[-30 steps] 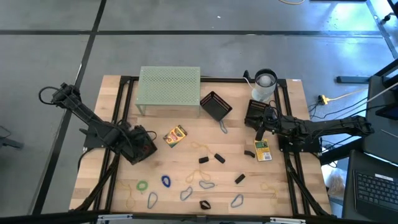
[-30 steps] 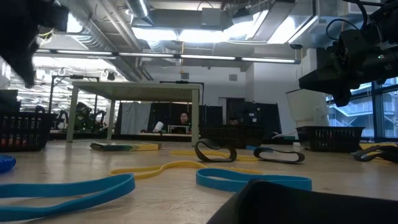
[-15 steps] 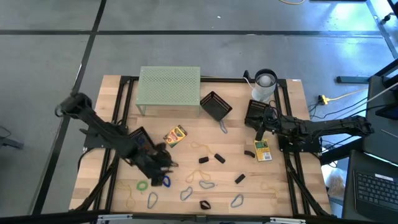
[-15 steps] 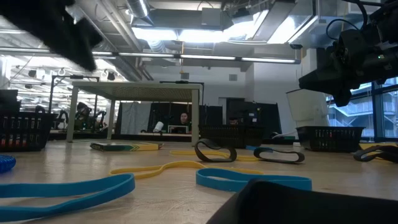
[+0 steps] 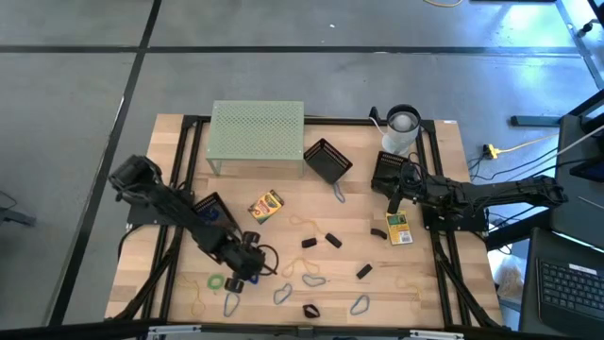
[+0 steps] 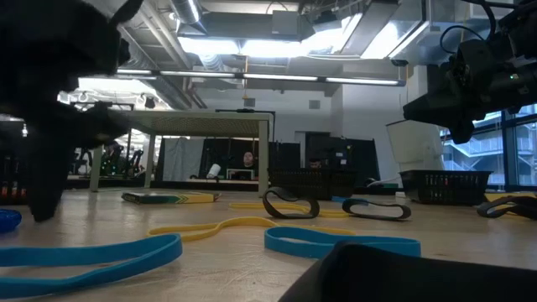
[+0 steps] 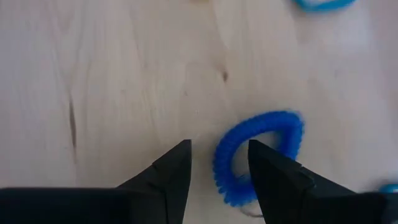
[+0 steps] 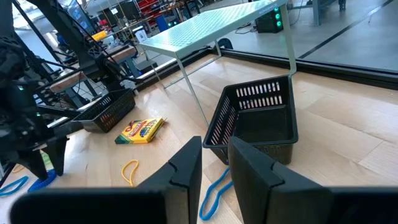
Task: Pick & Place Office Desk Supplies
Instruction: Put the blue keychain into the bottom black bin
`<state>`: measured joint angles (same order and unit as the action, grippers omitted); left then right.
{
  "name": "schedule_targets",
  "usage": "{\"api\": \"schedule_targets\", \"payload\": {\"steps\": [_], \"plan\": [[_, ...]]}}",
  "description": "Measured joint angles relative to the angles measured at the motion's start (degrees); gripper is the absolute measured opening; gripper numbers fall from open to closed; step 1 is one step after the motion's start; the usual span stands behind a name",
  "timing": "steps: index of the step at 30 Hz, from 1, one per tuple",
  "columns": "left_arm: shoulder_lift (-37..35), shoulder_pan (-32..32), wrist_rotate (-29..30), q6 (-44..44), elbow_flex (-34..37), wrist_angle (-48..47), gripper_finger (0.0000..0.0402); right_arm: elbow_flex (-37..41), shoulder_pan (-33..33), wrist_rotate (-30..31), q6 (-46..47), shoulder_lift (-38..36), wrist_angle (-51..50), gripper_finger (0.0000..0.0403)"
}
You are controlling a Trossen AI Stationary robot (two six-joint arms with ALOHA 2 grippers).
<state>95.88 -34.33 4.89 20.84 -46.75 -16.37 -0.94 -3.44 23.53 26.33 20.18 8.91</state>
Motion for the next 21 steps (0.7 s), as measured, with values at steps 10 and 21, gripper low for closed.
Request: {"api": "schedule_targets", "payload": {"steps": [10, 21], "plan": [[2.2, 0.2, 2.6, -10.4, -0.2, -0.7, 0.0073, 0.0, 0.0, 0.0, -0.1, 0.0, 0.0, 0.0082], [-1.1, 1.3, 18.5, -18.5, 0.4, 8.1, 0.0016, 0.0, 0.0, 0.0, -0.1, 0.0, 0.0, 0.0082]]}}
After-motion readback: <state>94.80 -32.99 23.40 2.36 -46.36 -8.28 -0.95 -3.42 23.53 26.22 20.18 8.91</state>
